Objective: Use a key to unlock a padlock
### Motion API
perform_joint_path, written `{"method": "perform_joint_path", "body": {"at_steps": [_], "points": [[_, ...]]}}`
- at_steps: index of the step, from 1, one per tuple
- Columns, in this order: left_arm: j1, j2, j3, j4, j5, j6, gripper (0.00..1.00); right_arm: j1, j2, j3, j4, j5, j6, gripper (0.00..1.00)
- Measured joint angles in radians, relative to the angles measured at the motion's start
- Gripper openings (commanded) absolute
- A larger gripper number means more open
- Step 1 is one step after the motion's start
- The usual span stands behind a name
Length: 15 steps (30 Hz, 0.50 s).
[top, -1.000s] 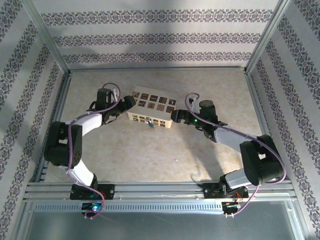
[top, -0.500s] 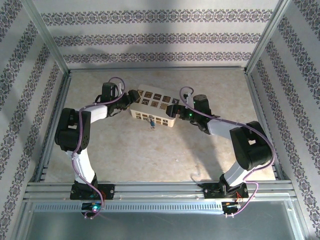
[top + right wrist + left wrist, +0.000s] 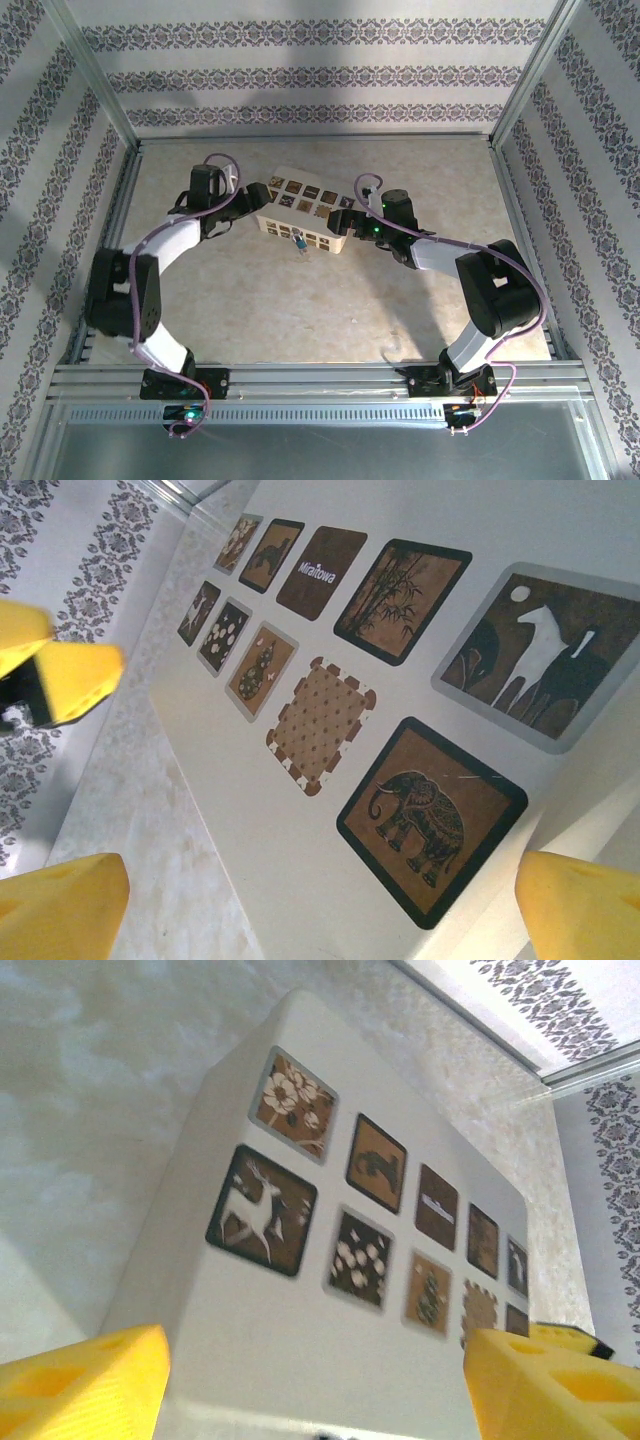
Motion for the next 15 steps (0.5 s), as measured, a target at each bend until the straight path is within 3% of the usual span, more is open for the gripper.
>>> {"method": "perform_joint_path", "body": {"at_steps": [4,7,15], "points": [[-0.017,-0.154,-0.105,-0.039,-0.019,0.009,0.76,0.0,0.0,0.0,0.001,0.0,0.0,0.99],[-0.078,-0.219,-0.192,-0.04,-0.027,-0.01,0.73,0.0,0.0,0.0,0.001,0.001,-0.001,0.99],[-0.254,-0.178,-0.292,0.049,-0.025,-0.117,0.67,0.0,0.0,0.0,0.001,0.005,-0.002,0.98]]}}
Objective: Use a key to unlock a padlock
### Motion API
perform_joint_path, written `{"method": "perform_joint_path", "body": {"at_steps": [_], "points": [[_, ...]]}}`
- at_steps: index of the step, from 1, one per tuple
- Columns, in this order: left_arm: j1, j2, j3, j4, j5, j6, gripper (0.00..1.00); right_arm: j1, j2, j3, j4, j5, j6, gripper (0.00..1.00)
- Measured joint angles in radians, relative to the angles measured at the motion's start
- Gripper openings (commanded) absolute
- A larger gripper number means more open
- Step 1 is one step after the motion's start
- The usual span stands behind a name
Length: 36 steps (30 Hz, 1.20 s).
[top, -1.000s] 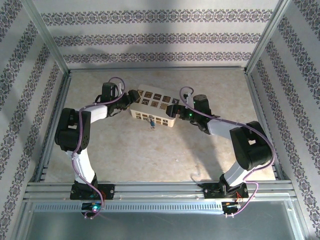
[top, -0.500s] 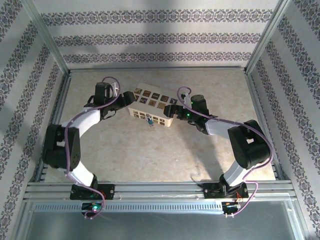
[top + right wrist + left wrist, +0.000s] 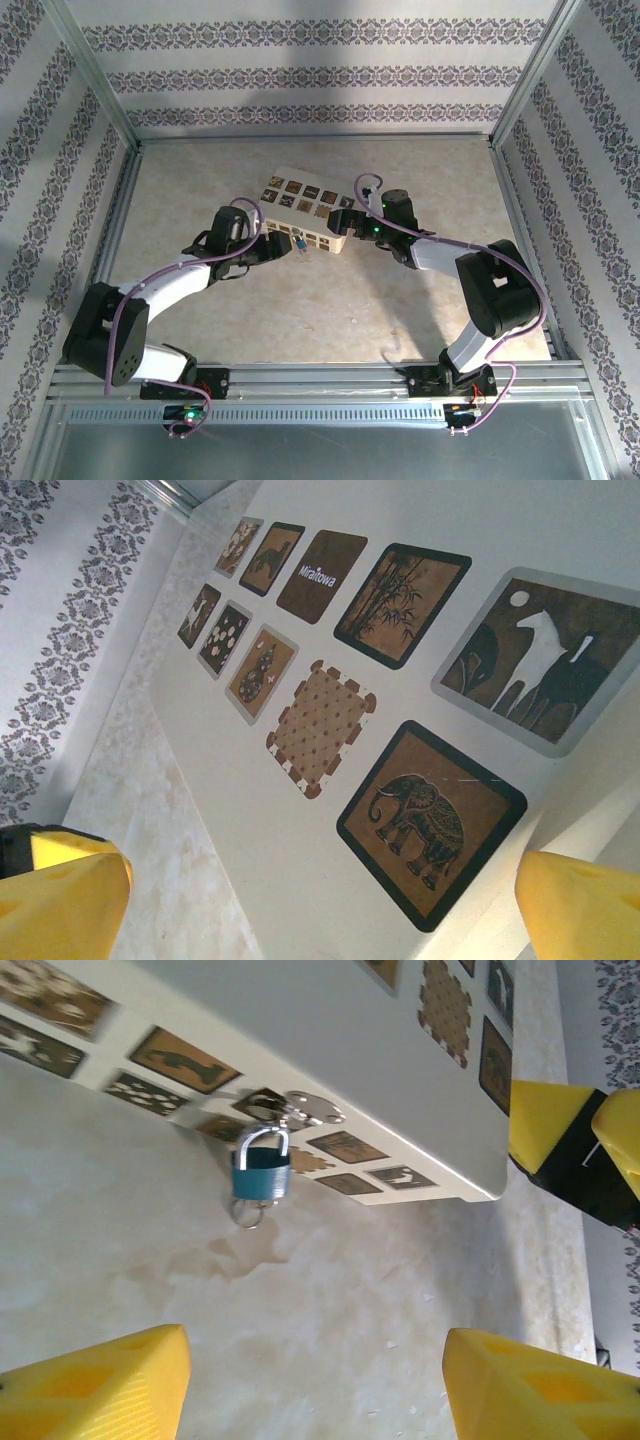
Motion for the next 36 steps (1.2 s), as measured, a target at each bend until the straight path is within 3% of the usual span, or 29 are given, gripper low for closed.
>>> {"method": "perform_joint_path", "body": {"at_steps": [11,22,26,36], "points": [[0.014,0.047,0.004,0.077,-0.024,-0.039,0.7,-0.008,0.028,0.033,-0.004,0.006,-0.004,0.98],[0.217,0.039,0.098,0.043,-0.019,0.015,0.74,-0.029,0.14,0.157,-0.008,0.002,-0.015,0.98],[0.261,0.122,0.199,0.025,-0.023,0.065,0.74,-0.029,0.164,0.18,-0.008,0.001,-0.015,0.98],[0.266,0.426,0.44,-0.014,-0.001,0.139,0.7,-0.029,0.185,0.202,-0.009,-0.008,-0.014,0.98]]}}
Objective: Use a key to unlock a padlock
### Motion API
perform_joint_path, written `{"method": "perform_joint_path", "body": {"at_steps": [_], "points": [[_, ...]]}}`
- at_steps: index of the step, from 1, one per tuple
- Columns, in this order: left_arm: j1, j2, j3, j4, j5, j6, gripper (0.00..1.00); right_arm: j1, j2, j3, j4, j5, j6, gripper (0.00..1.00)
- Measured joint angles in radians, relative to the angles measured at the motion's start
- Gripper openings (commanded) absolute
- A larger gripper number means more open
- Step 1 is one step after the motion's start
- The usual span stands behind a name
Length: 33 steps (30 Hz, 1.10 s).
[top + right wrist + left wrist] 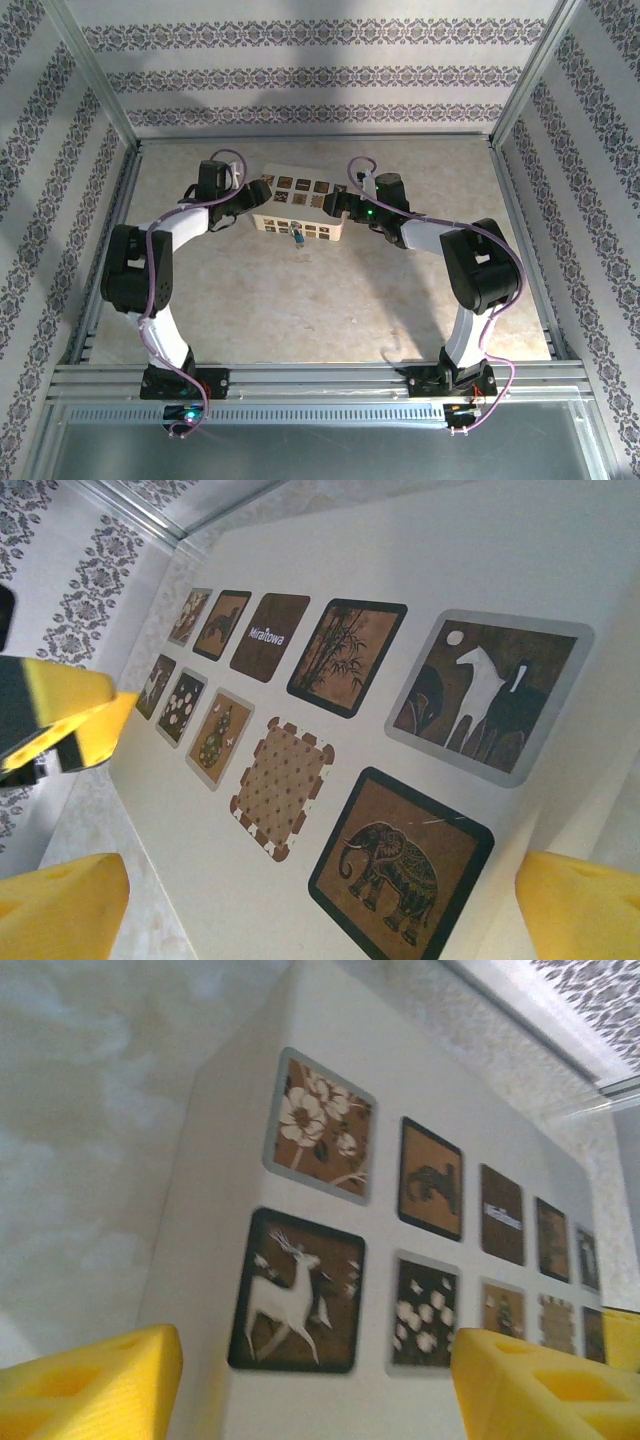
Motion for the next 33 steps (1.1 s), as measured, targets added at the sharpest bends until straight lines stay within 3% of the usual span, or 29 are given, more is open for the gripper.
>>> {"method": "perform_joint_path", "body": {"at_steps": [10,21,26,33], "points": [[-0.032,-0.018,-0.043,0.006,0.016,-0.025,0.69,-0.012,0.009,0.022,-0.031,-0.001,-0.011,0.99],[-0.192,-0.175,-0.207,-0.011,-0.034,-0.095,0.7,-0.061,0.018,0.066,-0.091,0.031,-0.066,0.98],[-0.21,-0.205,-0.227,-0.012,-0.041,-0.105,0.72,-0.068,0.011,0.066,-0.121,0.041,-0.1,0.98],[-0.208,-0.266,-0.227,-0.02,-0.062,-0.103,0.73,-0.126,-0.165,-0.03,-0.187,0.067,-0.142,0.98]]}}
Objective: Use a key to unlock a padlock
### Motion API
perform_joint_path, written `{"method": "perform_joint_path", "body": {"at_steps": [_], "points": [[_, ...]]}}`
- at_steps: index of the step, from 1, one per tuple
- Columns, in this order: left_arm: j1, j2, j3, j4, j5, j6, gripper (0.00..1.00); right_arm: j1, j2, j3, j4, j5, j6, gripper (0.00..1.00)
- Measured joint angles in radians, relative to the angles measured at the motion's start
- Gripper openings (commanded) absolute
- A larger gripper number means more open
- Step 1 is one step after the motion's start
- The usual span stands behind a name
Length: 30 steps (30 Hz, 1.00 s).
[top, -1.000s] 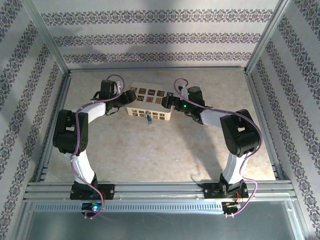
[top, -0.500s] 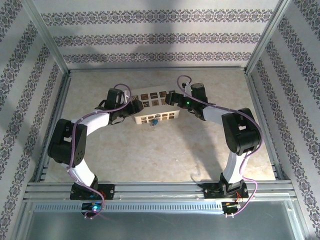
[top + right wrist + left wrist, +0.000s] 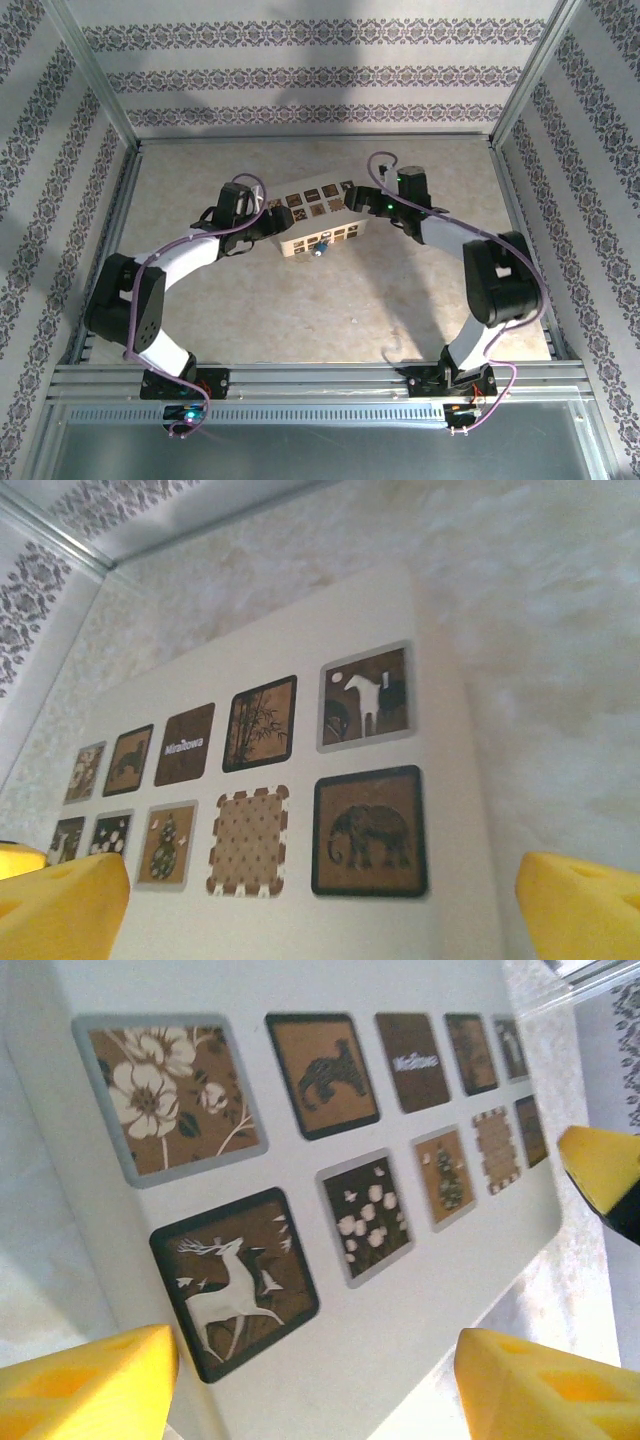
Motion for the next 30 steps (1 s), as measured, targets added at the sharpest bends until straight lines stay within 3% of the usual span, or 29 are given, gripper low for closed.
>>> {"method": "perform_joint_path", "body": {"at_steps": [7,12,17,22,30], "points": [[0.006,-0.119,0.008,-0.009,-0.021,0.008,0.71,-0.008,-0.245,-0.201,0.036,-0.045,0.026,0.94],[0.006,-0.11,0.051,-0.016,-0.011,0.006,0.68,0.078,-0.293,-0.325,0.074,-0.077,0.086,0.79],[-0.002,-0.058,0.103,-0.014,0.012,-0.005,0.65,0.185,-0.271,-0.382,0.144,-0.064,0.163,0.7],[-0.023,0.003,0.126,-0.013,0.038,-0.022,0.65,0.271,-0.153,-0.384,0.264,-0.027,0.245,0.59],[-0.035,0.069,0.137,0.003,0.062,-0.04,0.65,0.325,0.01,-0.383,0.381,0.067,0.33,0.49]]}}
